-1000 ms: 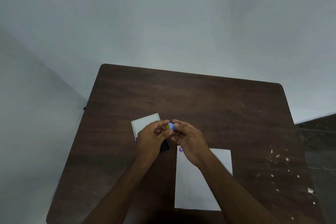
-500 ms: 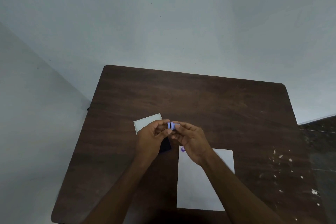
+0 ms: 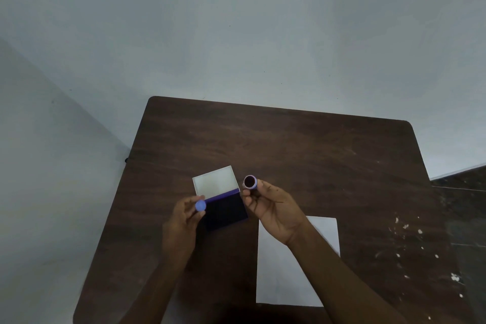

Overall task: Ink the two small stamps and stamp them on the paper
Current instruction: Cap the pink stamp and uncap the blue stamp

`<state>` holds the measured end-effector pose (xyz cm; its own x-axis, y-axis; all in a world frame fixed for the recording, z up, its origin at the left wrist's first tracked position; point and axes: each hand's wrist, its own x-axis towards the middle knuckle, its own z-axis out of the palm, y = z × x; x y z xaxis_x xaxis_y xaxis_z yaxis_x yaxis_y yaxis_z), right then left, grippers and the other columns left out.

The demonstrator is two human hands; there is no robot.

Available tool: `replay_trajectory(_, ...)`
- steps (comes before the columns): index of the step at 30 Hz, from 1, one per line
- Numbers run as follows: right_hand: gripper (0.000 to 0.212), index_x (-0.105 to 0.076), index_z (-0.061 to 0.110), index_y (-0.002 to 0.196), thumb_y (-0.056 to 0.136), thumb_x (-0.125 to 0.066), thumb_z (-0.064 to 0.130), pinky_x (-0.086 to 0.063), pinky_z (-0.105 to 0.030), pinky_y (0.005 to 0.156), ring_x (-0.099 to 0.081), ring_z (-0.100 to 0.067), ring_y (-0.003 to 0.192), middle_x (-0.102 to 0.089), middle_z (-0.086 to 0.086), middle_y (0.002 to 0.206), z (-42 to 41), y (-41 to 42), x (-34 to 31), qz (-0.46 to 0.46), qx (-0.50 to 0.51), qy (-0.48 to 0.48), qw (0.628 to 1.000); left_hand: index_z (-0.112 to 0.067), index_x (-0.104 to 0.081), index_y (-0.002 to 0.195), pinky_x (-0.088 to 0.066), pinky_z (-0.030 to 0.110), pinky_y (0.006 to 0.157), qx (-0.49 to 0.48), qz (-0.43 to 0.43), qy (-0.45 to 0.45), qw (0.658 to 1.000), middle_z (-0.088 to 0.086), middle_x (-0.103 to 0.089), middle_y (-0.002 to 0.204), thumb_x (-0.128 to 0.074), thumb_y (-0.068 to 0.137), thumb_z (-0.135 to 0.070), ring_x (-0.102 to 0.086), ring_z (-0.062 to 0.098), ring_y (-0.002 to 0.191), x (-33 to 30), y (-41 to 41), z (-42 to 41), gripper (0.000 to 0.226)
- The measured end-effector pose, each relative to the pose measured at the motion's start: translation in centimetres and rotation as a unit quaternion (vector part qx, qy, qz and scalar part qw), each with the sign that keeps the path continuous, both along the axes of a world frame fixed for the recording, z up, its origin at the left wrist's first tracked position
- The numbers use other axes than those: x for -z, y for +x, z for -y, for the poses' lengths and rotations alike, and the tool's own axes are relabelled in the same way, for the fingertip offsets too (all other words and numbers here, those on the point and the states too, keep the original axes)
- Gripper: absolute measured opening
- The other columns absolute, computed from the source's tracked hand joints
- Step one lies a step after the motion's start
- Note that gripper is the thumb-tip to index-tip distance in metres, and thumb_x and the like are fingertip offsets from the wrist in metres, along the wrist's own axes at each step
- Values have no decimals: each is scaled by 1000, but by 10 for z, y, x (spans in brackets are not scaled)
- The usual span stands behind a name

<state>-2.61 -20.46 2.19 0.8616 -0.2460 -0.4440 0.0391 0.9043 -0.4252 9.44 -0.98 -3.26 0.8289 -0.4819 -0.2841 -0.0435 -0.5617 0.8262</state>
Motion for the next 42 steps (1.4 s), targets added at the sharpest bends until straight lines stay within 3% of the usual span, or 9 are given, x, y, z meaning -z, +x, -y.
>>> replay_trajectory(3, 24, -64, -1, 110, 93, -53, 10, -56, -28, 81, -62, -20, 88, -66, -14, 99, -3, 1, -4, 13, 1, 12, 1000, -22, -55, 120, -50, 34, 85, -30, 44, 75, 996, 0, -62, 123, -58, 92, -26, -60, 22, 112, 22, 1, -16, 28)
replay_trajectory(6, 24, -65, 0, 110, 93, -52, 10, -55, -28, 82, -63, -20, 87, -66, -14, 98, -5, 3, -8, 19, 2, 18, 1000, -16, -54, 130, -39, 46, 106, -26, 66, 125, 990, 8, -48, 144, -61, 90, -24, -37, 25, 138, 36, 0, -21, 41)
replay_trajectory(9, 25, -64, 0, 113, 93, -52, 10, -55, -27, 81, -62, -20, 87, -66, -14, 99, -5, 5, -13, 26, 0, 22, 999, -19, -57, 127, -35, 51, 106, -24, 113, 203, 972, 6, -43, 148, -71, 81, -26, -32, 27, 140, 40, 0, -23, 48)
replay_trajectory(12, 29, -61, -1, 119, 94, -51, 10, -55, -26, 82, -62, -18, 88, -66, -13, 100, -2, 6, -18, 37, -5, 26, 999, -27, -66, 111, -35, 57, 101, -28, 148, 238, 959, 5, -40, 150, -73, 79, -31, -30, 32, 138, 42, -3, -25, 33)
replay_trajectory(22, 37, -48, -3, 132, 97, -46, 9, -54, -25, 83, -59, -16, 88, -62, -11, 103, -2, 15, -20, 49, -20, 7, 999, -30, -65, 114, -36, 53, 102, -54, 125, 213, 968, 4, -45, 144, -78, 74, -33, -34, 32, 133, 32, -1, -25, 43)
replay_trajectory(27, 40, -45, -4, 134, 97, -48, 10, -54, -26, 85, -56, -17, 89, -60, -12, 103, -5, 17, -17, 45, -29, 8, 999, -38, -67, 95, -54, 45, 88, -115, 46, -46, 991, -10, -69, 103, -69, 79, -39, -64, 14, 101, -29, -8, 3, 17)
replay_trajectory(29, 40, -47, -3, 133, 97, -50, 12, -52, -26, 87, -56, -16, 89, -60, -11, 102, -7, 18, -16, 44, -37, 6, 998, -38, -66, 100, -56, 32, 82, -85, 59, -88, 991, -20, -66, 104, -63, 74, -55, -63, 6, 100, -64, -9, 20, 32)
replay_trajectory(34, 41, -58, 0, 124, 88, -65, 18, -52, -29, 88, -60, -14, 82, -61, -15, 108, -15, 18, -12, 43, -37, 6, 998, -13, -62, 122, -49, 37, 93, 85, 109, -50, 989, 4, -64, 121, -74, 70, -44, -59, 21, 108, -107, -8, 49, 62)
replay_trajectory(42, 36, -62, 3, 119, 86, -67, 18, -50, -32, 95, -60, -16, 93, -66, -14, 116, -24, 18, -9, 53, -46, 13, 997, -9, -65, 115, -48, 37, 96, 49, 72, -38, 995, 8, -65, 117, -81, 72, -25, -59, 20, 103, -109, -16, 53, 48)
